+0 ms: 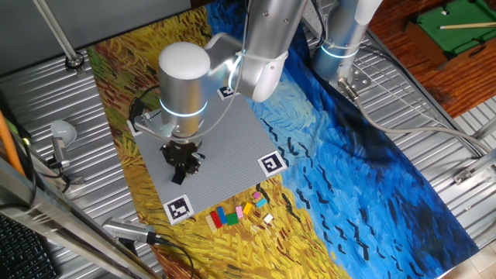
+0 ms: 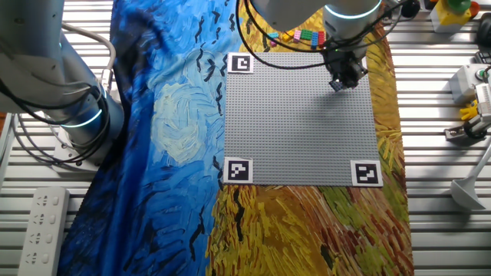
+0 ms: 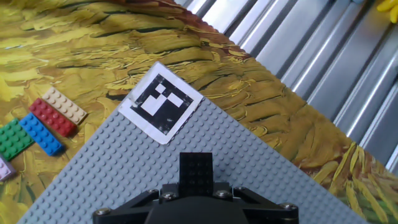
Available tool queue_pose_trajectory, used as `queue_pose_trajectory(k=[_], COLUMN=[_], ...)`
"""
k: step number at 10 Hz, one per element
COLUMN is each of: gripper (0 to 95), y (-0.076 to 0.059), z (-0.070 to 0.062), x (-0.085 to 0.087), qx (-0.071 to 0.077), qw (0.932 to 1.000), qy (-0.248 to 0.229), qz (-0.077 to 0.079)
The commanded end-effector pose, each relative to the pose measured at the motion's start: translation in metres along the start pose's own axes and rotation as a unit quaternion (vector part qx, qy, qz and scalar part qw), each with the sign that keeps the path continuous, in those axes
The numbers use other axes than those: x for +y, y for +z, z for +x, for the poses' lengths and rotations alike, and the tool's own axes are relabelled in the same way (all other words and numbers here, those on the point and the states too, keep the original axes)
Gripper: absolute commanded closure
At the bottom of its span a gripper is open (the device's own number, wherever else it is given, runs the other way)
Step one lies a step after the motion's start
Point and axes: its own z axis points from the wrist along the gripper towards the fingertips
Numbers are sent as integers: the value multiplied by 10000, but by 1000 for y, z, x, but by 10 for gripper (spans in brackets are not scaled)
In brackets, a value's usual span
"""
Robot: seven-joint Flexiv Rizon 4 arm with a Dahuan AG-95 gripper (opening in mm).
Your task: Stack small Lego blocks one on top of the other
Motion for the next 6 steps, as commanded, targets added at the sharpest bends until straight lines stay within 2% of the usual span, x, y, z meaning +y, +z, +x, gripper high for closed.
queue_pose_trajectory(k=[1, 4, 6], gripper=[950, 950, 950], y=[1, 1, -1], z=[-1, -1, 1], x=[1, 1, -1], qx=[80, 78, 57], qw=[9993, 9966, 9962], qy=[347, 810, 854], qz=[105, 127, 129])
